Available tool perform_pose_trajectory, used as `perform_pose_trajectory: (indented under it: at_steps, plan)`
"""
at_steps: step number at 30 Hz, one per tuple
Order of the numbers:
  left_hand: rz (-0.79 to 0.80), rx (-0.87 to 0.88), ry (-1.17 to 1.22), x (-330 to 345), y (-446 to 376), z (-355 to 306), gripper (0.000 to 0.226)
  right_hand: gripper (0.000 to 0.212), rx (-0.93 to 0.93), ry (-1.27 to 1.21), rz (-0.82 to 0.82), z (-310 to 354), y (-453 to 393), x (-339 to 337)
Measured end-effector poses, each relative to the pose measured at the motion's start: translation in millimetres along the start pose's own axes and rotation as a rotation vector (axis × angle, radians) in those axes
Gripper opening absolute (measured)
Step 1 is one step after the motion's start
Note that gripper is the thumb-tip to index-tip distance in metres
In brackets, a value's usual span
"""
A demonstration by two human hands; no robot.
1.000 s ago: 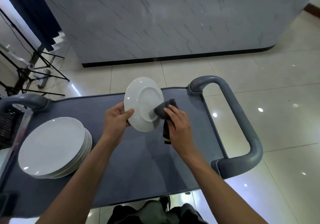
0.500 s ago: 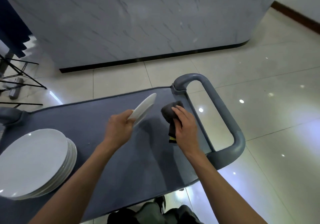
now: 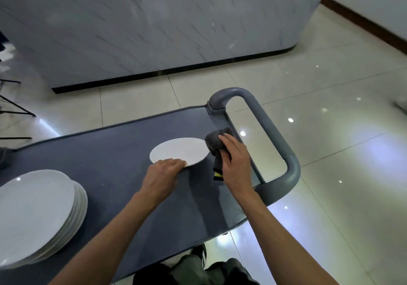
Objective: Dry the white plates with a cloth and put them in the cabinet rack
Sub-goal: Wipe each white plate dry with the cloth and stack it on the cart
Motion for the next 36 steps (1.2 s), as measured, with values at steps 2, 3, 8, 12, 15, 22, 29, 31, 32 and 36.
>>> perform_pose_trajectory:
  at_steps: [2,3,8,12,15,22,29,31,32,36]
  plan:
    - [0.020,0.036,0.012,6.8,5.7,2.0,0.042,0.039,0.009,0.013,0.000,1.3,3.0,1.0]
    - [0.036,0.048,0.011,9.8,8.7,2.9,0.042,0.039,0.013,0.017,0.002,1.7,5.0,1.5]
    - [0.121,0.126,-0.037,22.4,20.8,11.4,0.043,0.039,-0.008,0.029,0.006,4.2,14.5,4.5]
    - [0.199,0.149,-0.072,29.5,26.3,17.0,0.053,0.038,-0.006,0.061,0.033,8.4,22.3,10.1]
    - [0.216,0.169,-0.086,35.2,30.6,19.4,0.048,0.038,-0.007,0.065,0.052,11.2,27.1,13.5]
    - [0.269,0.153,-0.082,44.1,32.9,24.3,0.042,0.039,0.003,0.082,0.077,13.3,33.2,18.1]
    - [0.358,0.124,-0.073,54.6,35.0,29.4,0.046,0.038,0.015,0.100,0.077,14.3,31.9,15.8]
    - [0.367,0.121,-0.067,54.5,34.2,30.8,0.047,0.038,0.018,0.099,0.086,16.1,32.0,16.9]
    - [0.372,0.120,-0.068,54.0,34.2,31.2,0.048,0.038,0.015,0.095,0.086,17.5,32.2,17.5]
    - [0.350,0.065,-0.042,45.5,36.4,34.8,0.049,0.039,-0.012,0.071,0.080,26.9,31.6,23.4]
Point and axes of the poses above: each hand's wrist, its own y-axis away from the middle knuckle, its own x-axis out of the palm, z = x × y, the point moved 1 cm from there along -y, towards the middle knuckle, and after that the axes turned 13 degrees about -z, right-handed, at the moved point
